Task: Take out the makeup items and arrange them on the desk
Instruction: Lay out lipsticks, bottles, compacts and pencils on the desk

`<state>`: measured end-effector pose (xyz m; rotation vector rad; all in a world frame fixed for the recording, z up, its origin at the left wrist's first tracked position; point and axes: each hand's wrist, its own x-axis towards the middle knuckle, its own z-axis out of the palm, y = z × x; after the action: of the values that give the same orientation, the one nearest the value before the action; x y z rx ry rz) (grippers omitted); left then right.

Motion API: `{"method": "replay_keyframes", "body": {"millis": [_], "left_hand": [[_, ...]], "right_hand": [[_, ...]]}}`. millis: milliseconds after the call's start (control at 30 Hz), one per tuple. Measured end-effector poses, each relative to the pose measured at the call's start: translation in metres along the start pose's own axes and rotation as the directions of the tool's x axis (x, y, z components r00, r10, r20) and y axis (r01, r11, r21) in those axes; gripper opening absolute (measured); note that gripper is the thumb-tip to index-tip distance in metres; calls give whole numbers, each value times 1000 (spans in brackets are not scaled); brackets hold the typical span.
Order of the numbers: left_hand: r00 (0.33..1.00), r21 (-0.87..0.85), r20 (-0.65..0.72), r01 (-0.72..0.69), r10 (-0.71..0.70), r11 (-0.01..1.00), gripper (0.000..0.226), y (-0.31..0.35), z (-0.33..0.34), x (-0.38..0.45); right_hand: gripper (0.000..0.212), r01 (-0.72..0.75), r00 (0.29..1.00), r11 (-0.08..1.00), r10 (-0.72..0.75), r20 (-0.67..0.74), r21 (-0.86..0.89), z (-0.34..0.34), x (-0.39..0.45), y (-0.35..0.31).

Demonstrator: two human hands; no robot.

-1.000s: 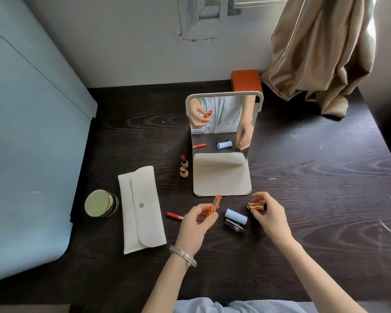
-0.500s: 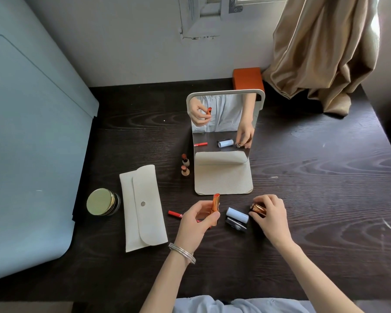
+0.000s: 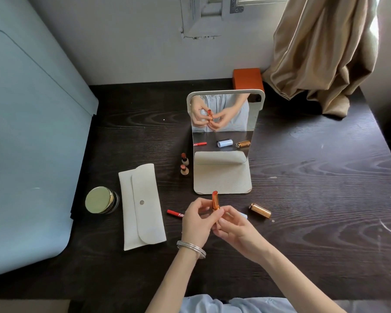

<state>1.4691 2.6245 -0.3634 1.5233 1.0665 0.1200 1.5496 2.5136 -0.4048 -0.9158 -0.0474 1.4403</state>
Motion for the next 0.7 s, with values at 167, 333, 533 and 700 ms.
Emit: {"method": "replay_keyframes", "body": {"millis": [167, 333, 533, 700], "left_hand": [[1000, -6, 10, -20, 20, 1000, 15, 5, -7, 1], [1000, -23, 22, -22, 23, 999, 9, 9, -11, 3], [991, 23, -93, -94, 96, 995, 11, 8, -9, 3], [993, 97, -8, -117, 118, 988, 13, 12, -17, 5]], "right_hand": [[27, -53, 999, 999, 53, -3, 12, 2, 1, 4], [28, -84, 996, 988, 88, -24, 129, 7, 3, 5], [26, -79, 991, 945, 110, -80, 318, 21, 9, 8], [41, -159, 982, 936, 184, -51, 315, 28, 8, 4]]}}
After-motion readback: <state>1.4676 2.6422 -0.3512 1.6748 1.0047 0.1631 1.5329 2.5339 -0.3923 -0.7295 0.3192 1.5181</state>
